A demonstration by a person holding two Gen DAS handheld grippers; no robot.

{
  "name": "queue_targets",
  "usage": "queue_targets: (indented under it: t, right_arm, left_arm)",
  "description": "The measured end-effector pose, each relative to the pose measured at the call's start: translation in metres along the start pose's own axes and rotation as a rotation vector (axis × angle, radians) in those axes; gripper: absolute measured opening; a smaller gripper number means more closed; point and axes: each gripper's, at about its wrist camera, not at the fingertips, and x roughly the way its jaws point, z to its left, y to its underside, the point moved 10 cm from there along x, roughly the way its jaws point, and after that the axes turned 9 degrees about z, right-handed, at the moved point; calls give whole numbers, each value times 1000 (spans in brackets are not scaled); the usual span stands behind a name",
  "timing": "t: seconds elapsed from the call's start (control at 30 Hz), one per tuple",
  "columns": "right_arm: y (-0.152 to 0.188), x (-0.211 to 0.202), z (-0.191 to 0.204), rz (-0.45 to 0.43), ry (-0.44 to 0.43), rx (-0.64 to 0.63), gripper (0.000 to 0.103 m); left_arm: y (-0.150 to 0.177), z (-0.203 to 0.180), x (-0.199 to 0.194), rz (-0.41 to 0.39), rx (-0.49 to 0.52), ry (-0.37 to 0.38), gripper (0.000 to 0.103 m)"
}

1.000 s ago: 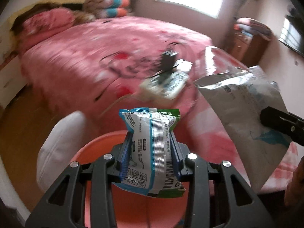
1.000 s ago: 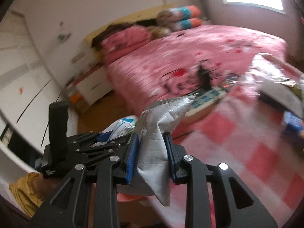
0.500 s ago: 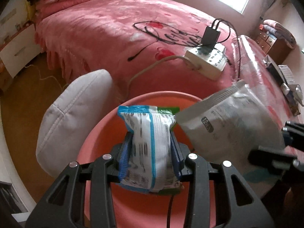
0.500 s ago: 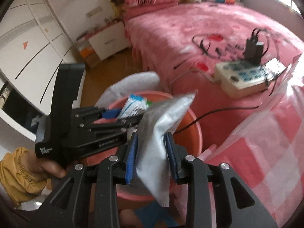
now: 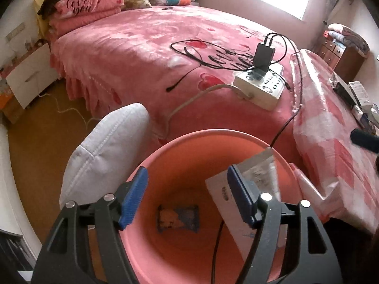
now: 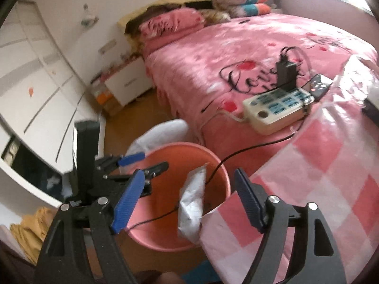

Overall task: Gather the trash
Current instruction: 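Open the left tool over the bucket while the right tool releases the white pouch, then move both tools back toward the table pile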

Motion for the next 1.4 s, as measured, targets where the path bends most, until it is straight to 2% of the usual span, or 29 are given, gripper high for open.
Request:
queue_targets:
  t: [0.17, 0.23, 0.4, 0.5, 0.57, 0.67, 0.77, 0.83, 0.97, 1.1, 1.2, 1.3, 1.4]
  right_arm:
    - [-11, -44, -4, -94, 16, 34, 78]
    - [-13, -59, -7, -127, 8, 51, 86]
    - [-6, -71, -14, -158, 16, 76, 88]
    - [3, -71, -14, -154, 14, 82, 88]
    - [7, -74, -15, -160, 13, 86, 88]
    - [10, -81, -18, -177, 9, 95, 88]
    - [14, -91, -26, -201, 11, 116, 88]
    - [15, -98, -32, -215, 19, 127, 88]
    - [19, -107, -44, -237, 19, 160, 88]
    - [22, -112, -47, -248, 11, 173, 88]
    - [24, -116, -44, -257, 15, 160, 88]
    - [25, -121, -41, -265, 17, 148, 88]
    - [28, -127, -42, -279, 15, 149, 88]
  left_arm:
    - [14, -11, -11, 13, 5, 71, 71]
    - [21, -21, -13, 26, -21, 150, 71]
    - [38, -50, 1, 90, -111, 329, 71]
    - [30, -49, 3, 48, -241, 402, 70]
    - [17, -46, 1, -2, -300, 425, 70]
    - [-1, -47, -4, -57, -305, 420, 70]
    - [-19, -42, -17, -101, -279, 348, 70]
    - [-35, -38, -40, -173, -230, 289, 70]
    - [-52, -28, -101, -298, -182, 262, 70]
    - [-59, -21, -152, -412, -128, 189, 70]
    - [-60, -15, -166, -456, -102, 105, 70]
    - [-61, -17, -175, -469, -95, 110, 70]
    - [-66, -19, -196, -534, -53, 45, 70]
